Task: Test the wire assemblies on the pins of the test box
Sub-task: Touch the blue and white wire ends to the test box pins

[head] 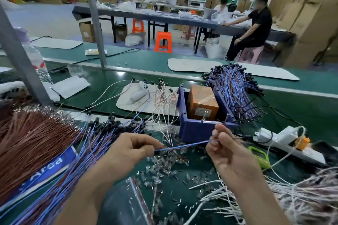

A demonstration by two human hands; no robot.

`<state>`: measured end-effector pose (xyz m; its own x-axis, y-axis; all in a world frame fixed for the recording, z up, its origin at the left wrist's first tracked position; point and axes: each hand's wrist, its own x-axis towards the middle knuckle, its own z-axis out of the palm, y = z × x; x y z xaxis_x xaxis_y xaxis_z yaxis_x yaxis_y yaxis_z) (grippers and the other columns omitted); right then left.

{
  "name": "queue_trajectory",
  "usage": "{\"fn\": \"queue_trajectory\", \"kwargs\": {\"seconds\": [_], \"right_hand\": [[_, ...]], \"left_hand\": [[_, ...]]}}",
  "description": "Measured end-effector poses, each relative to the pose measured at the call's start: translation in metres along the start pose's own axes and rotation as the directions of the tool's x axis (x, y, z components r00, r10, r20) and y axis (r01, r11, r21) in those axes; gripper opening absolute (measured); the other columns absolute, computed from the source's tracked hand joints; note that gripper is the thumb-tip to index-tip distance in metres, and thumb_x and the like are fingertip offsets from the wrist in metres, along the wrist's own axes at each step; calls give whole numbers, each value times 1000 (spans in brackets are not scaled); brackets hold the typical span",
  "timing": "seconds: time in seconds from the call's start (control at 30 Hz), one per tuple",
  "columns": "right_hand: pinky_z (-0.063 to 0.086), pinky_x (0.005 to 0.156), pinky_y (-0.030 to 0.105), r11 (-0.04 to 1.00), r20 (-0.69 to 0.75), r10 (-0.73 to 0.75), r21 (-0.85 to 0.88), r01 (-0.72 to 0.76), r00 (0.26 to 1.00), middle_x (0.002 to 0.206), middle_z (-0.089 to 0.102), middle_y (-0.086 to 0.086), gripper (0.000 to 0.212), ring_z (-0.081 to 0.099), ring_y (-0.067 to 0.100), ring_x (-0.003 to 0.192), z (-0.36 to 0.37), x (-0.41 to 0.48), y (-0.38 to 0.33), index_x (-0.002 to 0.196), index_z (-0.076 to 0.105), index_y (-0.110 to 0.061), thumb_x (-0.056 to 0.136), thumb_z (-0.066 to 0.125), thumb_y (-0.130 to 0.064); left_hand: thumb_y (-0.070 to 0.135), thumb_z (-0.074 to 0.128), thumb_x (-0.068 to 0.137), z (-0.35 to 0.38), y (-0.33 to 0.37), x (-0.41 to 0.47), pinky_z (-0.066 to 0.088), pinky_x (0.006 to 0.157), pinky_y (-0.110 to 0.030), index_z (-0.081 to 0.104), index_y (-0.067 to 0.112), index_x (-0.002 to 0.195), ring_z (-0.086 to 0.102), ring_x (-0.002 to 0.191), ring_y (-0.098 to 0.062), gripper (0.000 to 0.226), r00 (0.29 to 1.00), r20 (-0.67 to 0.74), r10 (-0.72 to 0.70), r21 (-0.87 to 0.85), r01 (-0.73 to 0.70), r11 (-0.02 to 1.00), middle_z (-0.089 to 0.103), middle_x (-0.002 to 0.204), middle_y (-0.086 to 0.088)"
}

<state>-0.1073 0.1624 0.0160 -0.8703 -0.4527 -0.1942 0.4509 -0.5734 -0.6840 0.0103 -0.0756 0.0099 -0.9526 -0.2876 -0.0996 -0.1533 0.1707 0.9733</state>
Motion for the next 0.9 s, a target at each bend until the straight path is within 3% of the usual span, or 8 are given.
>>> {"fn": "queue_trajectory", "kwargs": {"seconds": [0.13,0.2,0.3,0.4,0.5,0.67,0.8,0.9], "right_hand": [[59,81,43,998,-77,-45,-48,41,996,80,72,13,42,69,27,77,-2,3,-9,75,76,-7,96,54,-35],[61,68,39,991,-61,-63,116,70,996,63,58,6,56,61,23,60,-11,0,-25,67,67,-10,105,42,-43],[39,44,25,976,-47,-43,213,52,998,53,29,-5,55,29,12,44,-29,2,-45,67,58,-15,107,39,-48],[26,41,25,981,-34,-70,179,75,997,50,24,-5,50,19,11,42,-44,9,-54,67,59,-14,103,44,-46],[27,41,26,993,-38,-107,-57,105,994,50,26,-2,34,21,12,42,-53,16,-56,71,64,-11,88,60,-41],[23,40,19,724,25,-67,-687,66,997,57,53,8,39,28,9,40,-48,26,-47,75,76,-14,105,52,-20],[24,39,17,631,106,42,-774,56,993,61,61,9,35,29,9,42,-38,26,-32,89,76,-12,108,48,-16],[27,40,16,640,148,85,-766,60,985,58,54,0,29,36,2,39,-35,23,-13,90,76,-13,106,52,-14]], "left_hand": [[7,70,95,23,-2,7,30,47,-19,84,29,90,38,51,-9,27,997,81,0,44,-4,999,63,62,-1],[10,72,94,24,-3,10,31,47,-19,84,28,91,40,51,-9,22,993,108,-39,70,32,997,64,63,-1],[9,74,91,12,-6,10,37,49,-21,84,21,89,47,50,-9,16,981,156,-114,60,106,993,69,67,-7],[19,80,88,0,-7,15,45,54,-21,84,33,81,58,49,-5,16,991,-14,-132,318,129,939,76,68,0],[26,85,83,2,-1,21,45,62,-21,81,44,74,66,58,-1,20,974,-224,-19,437,117,892,76,68,10],[16,86,74,40,11,33,55,68,-22,84,23,81,67,63,-12,10,985,-162,67,-16,-71,997,77,75,-6],[17,71,75,82,11,50,50,49,-13,81,12,70,58,48,-7,12,999,-29,43,-556,-52,830,67,62,-4],[29,77,68,108,8,59,48,50,-16,83,14,75,56,48,-8,17,998,22,61,-506,-41,861,65,60,-3]]}}
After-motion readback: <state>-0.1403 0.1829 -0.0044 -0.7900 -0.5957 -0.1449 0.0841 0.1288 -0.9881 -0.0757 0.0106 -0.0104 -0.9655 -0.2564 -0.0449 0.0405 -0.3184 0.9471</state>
